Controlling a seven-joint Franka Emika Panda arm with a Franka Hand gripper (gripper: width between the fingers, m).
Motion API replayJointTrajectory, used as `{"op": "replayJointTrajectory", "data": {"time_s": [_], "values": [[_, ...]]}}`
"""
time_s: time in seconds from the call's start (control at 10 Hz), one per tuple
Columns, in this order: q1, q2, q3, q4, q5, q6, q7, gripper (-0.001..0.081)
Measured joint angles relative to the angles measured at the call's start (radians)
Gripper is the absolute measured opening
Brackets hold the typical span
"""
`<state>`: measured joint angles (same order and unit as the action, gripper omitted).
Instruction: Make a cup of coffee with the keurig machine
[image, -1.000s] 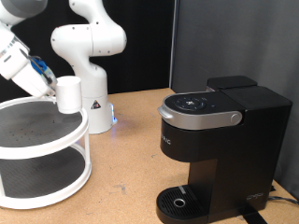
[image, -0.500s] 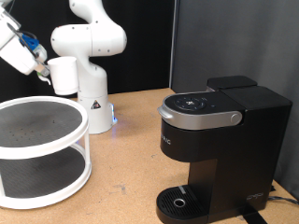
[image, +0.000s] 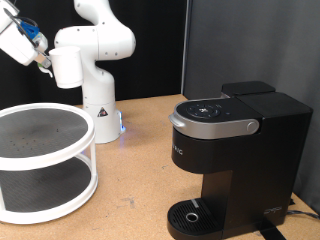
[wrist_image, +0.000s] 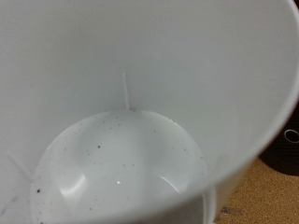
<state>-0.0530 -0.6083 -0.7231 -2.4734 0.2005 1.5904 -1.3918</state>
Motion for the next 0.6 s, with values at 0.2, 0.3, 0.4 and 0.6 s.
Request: {"op": "replayJointTrajectory", "data": {"time_s": [0.2, 0.3, 0.4, 0.6], "values": [[-0.001, -0.003, -0.001, -0.023, 0.066, 0.06, 0.044, 0.0069], [-0.001, -0.005, 0.002, -0.042, 0.115, 0.104, 0.072, 0.0069], [0.0, -0.005, 0.01, -0.057, 0.153, 0.137, 0.1, 0.0069], [0.002, -0.004, 0.055, -0.084, 0.219, 0.213, 0.182, 0.0069]]}}
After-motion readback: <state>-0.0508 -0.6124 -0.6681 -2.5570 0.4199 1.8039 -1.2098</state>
